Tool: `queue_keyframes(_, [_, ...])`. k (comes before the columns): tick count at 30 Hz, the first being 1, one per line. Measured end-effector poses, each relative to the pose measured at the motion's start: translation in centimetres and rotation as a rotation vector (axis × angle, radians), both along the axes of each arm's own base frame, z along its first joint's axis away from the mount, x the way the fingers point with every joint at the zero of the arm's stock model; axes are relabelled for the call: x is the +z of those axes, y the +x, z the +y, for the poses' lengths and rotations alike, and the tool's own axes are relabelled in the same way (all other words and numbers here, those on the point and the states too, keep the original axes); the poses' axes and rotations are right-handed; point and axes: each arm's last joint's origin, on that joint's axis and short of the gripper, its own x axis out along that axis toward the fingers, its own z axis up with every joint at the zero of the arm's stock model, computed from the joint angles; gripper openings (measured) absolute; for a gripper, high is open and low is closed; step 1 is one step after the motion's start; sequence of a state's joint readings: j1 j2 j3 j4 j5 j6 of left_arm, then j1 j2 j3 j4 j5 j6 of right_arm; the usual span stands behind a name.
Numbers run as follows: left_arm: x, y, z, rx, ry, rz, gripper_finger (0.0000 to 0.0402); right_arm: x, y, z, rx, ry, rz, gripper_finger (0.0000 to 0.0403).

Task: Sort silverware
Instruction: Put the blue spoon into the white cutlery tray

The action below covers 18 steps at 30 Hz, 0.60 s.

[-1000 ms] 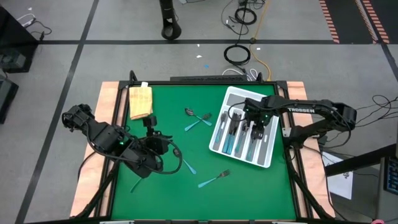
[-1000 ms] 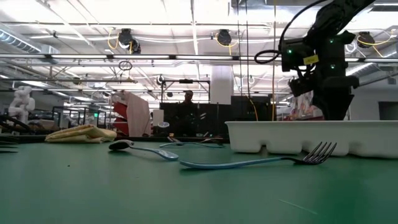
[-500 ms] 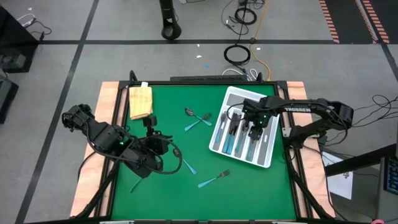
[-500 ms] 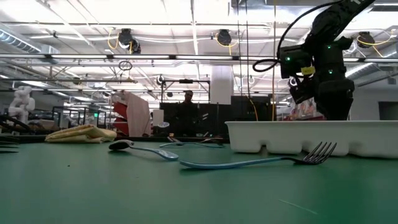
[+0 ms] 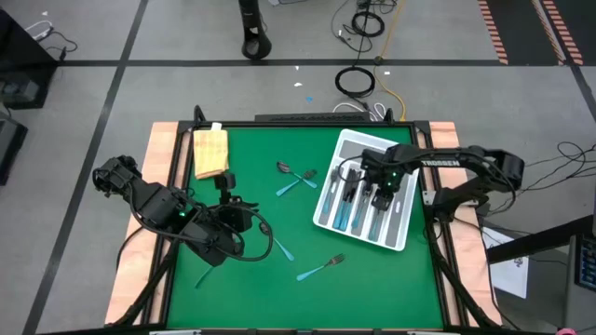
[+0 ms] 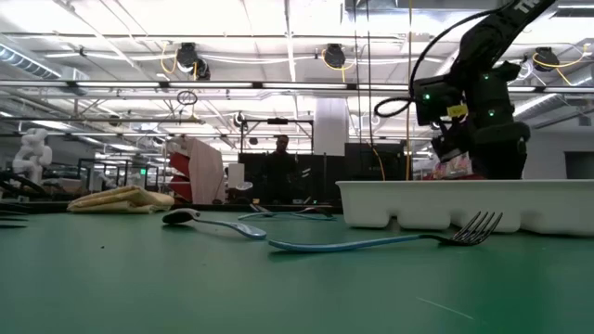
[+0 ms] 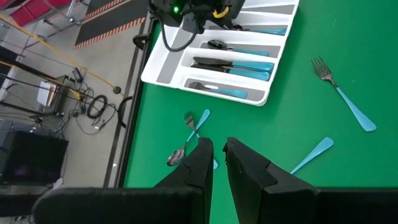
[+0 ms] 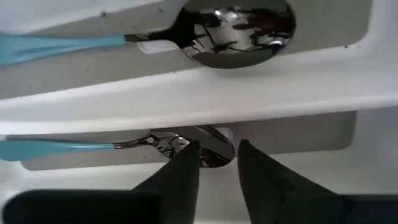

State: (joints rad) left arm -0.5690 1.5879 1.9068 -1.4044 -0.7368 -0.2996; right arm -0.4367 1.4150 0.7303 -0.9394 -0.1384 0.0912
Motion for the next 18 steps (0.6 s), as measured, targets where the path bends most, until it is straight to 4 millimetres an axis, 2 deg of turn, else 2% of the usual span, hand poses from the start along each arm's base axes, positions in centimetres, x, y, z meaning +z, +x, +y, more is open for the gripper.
queue_keyframes(6, [0.0,0.0,0.0,0.0,0.001,0.001,0.0052,-0.7,0.3,-0.1,0.004,0.019,0.035,0.0014])
queue_keyframes(10, [0.0,0.0,0.0,0.0,0.002,0.003,0.0052,-0.1,0.2,-0.1,0.009,0.009,0.021,0.0006])
queue_keyframes(18, [0.0,0.0,0.0,-0.001,0.004,0.004,0.0052,2.4,-0.8,0.4,0.047,0.018,0.035,0.0001])
